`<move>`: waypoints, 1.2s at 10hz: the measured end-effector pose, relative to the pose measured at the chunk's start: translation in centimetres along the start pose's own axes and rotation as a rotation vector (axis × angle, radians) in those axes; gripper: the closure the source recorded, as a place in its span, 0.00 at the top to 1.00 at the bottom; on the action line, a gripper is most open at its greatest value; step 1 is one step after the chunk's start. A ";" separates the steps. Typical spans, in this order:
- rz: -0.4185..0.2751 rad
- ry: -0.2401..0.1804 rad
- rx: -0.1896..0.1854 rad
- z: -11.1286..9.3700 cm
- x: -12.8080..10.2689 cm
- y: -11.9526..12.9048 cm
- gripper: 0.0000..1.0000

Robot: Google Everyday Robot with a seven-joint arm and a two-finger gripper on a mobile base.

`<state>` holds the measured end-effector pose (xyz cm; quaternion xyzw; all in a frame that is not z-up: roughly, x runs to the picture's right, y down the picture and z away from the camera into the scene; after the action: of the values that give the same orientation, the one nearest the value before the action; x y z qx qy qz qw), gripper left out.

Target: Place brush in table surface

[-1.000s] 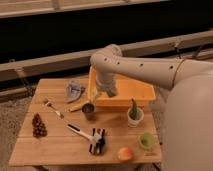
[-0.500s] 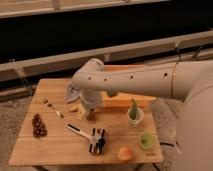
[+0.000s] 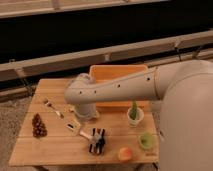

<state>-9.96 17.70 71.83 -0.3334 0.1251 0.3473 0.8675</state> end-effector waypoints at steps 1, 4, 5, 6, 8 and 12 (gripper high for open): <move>-0.011 0.015 -0.008 1.0 0.1 0.5 0.80; -0.091 0.041 -0.012 3.8 -0.7 3.1 0.80; -0.107 0.051 -0.010 4.3 -1.1 3.6 0.80; -0.118 0.062 -0.007 5.1 -1.6 3.9 0.80; -0.121 0.080 0.001 6.8 -2.2 3.7 0.80; -0.099 0.105 0.019 8.1 -2.4 2.4 0.80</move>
<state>-13.49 23.14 77.71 -0.3487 0.1568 0.2848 0.8790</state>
